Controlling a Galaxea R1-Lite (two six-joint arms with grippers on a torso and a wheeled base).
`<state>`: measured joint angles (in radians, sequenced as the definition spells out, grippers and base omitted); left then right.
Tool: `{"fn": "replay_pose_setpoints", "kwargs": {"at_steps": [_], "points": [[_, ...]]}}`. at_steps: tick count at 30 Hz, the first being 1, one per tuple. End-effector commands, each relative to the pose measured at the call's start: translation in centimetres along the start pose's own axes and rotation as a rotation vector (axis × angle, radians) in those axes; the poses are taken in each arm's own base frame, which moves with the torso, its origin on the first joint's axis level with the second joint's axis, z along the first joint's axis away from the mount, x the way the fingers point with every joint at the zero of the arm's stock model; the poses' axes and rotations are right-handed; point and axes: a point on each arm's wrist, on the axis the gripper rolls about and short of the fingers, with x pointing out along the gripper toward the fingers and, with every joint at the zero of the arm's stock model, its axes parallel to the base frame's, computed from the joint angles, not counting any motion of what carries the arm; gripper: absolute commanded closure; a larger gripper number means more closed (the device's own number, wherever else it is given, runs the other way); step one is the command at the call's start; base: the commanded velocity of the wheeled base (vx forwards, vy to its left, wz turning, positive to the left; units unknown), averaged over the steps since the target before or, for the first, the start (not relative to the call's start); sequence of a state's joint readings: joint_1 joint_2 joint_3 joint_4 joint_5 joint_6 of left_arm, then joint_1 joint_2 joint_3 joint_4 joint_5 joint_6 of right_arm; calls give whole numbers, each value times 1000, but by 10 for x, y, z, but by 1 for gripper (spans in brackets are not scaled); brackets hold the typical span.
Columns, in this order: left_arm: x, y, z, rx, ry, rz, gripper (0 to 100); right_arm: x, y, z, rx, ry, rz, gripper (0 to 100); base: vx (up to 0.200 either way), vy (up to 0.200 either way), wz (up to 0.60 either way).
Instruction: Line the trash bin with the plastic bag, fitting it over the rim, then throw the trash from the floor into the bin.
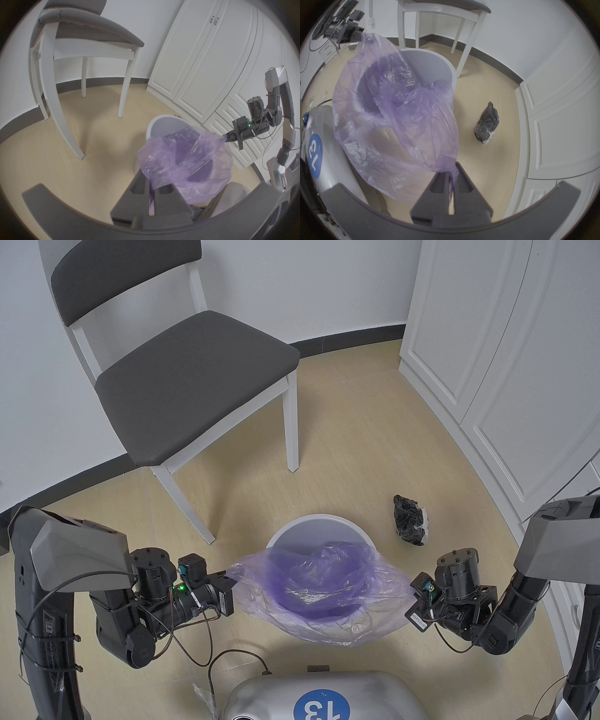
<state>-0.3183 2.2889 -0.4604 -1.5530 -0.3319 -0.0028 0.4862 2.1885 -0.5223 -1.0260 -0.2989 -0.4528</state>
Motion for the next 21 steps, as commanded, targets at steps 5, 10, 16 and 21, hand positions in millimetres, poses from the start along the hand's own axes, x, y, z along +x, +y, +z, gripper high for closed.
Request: {"fn": "replay_pose_setpoints", "kwargs": {"at_steps": [5, 10, 16, 21], "points": [[0, -1, 12, -11, -53, 7, 100, 3, -6, -7, 0, 25, -14, 100, 0, 0, 0], [1, -1, 13, -16, -57, 6, 100, 2, -11, -9, 1, 31, -23, 100, 0, 0, 0], [0, -6, 12, -16, -50, -5, 100, -2, -11, -16, -22, 34, -16, 0, 0, 0, 0], [0, -11, 10, -14, -37, -20, 100, -13, -13, -17, -20, -23, -43, 0, 0, 0, 0]]}}
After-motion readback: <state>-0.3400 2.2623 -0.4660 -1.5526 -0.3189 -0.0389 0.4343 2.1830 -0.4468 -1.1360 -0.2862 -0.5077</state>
